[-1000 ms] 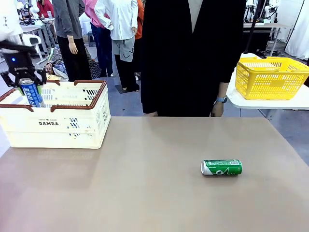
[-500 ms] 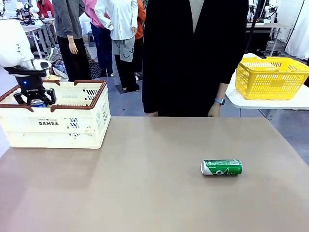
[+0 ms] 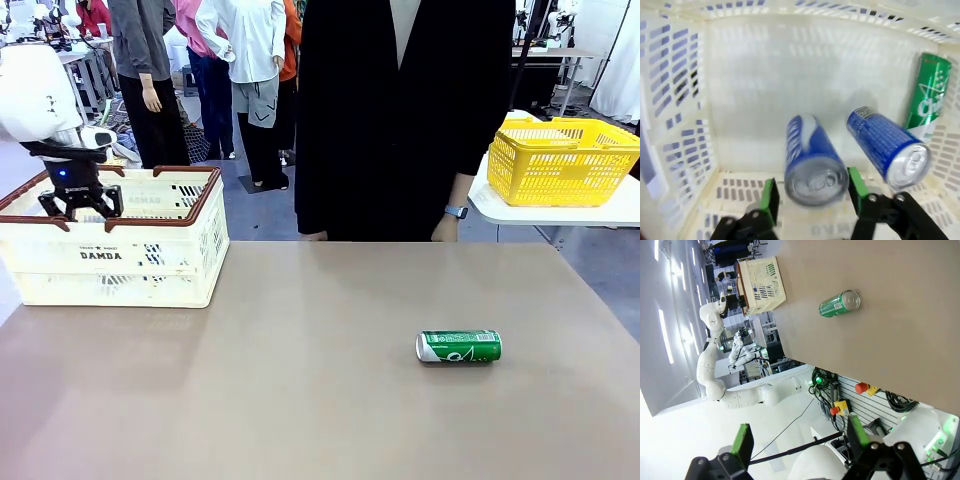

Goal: Place the drinks into the Shopping basket.
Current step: Pick up one drink and place it into the Shopping basket.

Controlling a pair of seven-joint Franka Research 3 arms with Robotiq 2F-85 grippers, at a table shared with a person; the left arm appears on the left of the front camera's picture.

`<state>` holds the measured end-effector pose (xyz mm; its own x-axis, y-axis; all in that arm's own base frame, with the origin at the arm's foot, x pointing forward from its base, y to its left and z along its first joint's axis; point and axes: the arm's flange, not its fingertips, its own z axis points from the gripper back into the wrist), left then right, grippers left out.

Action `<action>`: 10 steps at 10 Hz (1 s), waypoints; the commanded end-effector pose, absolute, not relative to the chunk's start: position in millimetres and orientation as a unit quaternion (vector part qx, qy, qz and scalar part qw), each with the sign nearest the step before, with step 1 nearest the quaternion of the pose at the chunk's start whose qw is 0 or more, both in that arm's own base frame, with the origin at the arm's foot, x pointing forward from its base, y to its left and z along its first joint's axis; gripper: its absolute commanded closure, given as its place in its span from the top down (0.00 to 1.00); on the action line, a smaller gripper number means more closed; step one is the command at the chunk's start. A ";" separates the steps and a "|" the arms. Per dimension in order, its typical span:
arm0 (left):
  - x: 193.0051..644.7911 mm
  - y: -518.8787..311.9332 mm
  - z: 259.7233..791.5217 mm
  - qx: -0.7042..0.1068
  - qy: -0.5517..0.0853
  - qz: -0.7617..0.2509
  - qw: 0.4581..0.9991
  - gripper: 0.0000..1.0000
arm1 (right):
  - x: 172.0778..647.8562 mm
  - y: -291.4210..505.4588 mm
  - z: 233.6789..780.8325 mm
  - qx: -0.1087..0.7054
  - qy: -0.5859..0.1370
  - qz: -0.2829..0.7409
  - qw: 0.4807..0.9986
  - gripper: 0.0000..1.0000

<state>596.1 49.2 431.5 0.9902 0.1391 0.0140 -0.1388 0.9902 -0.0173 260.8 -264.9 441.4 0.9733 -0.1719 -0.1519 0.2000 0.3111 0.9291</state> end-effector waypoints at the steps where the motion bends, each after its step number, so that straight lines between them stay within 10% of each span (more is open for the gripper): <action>1: 590.1 55.5 465.3 -0.008 -0.031 0.068 0.997 1.00 | 259.3 -268.0 443.5 0.577 0.008 -0.103 0.811 1.00; 6: 490.8 105.6 615.3 -0.301 -0.021 -0.022 0.953 1.00 | 259.3 -268.0 443.5 0.577 0.008 -0.103 0.811 1.00; 10: 384.8 184.7 548.2 -0.557 -0.064 -0.094 0.823 1.00 | 259.3 -268.0 443.5 0.577 0.008 -0.103 0.811 1.00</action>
